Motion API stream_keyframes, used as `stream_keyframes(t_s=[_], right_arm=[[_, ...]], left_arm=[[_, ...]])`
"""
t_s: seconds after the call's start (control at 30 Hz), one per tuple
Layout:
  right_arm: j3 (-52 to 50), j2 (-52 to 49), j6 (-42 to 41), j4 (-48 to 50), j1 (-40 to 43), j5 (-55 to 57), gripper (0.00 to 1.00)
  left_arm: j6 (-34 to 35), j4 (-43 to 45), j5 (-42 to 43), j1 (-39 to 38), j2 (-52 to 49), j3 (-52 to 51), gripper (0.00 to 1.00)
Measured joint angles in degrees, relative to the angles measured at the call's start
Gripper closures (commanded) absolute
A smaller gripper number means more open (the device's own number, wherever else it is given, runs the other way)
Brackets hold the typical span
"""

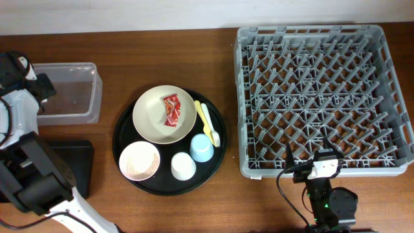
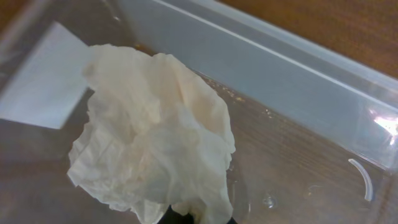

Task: Sort waste into correct bins and load items into the dishwasher rack
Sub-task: 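Carry the tissue left and drop it into the clear bin, then reach left gripper back to the plate and grasp the red wrapper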

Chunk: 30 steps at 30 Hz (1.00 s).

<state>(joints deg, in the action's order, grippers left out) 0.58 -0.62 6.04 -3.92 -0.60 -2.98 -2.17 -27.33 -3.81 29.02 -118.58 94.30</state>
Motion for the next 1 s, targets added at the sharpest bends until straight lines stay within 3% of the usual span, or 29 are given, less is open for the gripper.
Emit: stream_keyframes(t_s=[0.03,0.1,0.13,0.27,0.37,0.43,0.5,0.63,0.8,1.0], right_arm=[[0.0,0.0,0.0,0.0,0.0,0.0,0.02],[0.0,0.0,0.0,0.0,0.0,0.0,0.02],[0.0,0.0,0.0,0.0,0.0,0.0,0.02],[0.0,0.0,0.0,0.0,0.0,0.0,0.02],[0.0,0.0,0.0,0.0,0.0,0.0,0.02],[0.0,0.0,0.0,0.0,0.0,0.0,0.02],[0.0,0.0,0.0,0.0,0.0,0.0,0.02],[0.0,0.0,0.0,0.0,0.0,0.0,0.02],[0.0,0.0,0.0,0.0,0.0,0.0,0.02],[0.0,0.0,0.0,0.0,0.0,0.0,0.02]], left_arm=[[-0.2,0.1,0.4,0.0,-1.6,0.0,0.70],[-0.6,0.2,0.6,0.0,-3.4,0.0,0.61],[-0.6,0.3,0.7,0.0,-4.6,0.0,0.50],[-0.9,1.0,0.7,0.0,-5.0,0.4,0.37],[-1.0,-0.3,0.7,0.0,-4.3,2.9,0.38],[-0.6,-1.4,0.8,0.0,-1.3,4.2,0.44],[1.0,-2.2,2.5,-0.3,4.6,5.0,0.44],[6.1,-9.8,13.4,-3.8,17.6,7.7,0.39],[10.4,-28.2,19.0,-17.1,18.9,7.6,0.38],[11.1,-35.3,10.7,-33.4,18.6,5.5,0.42]])
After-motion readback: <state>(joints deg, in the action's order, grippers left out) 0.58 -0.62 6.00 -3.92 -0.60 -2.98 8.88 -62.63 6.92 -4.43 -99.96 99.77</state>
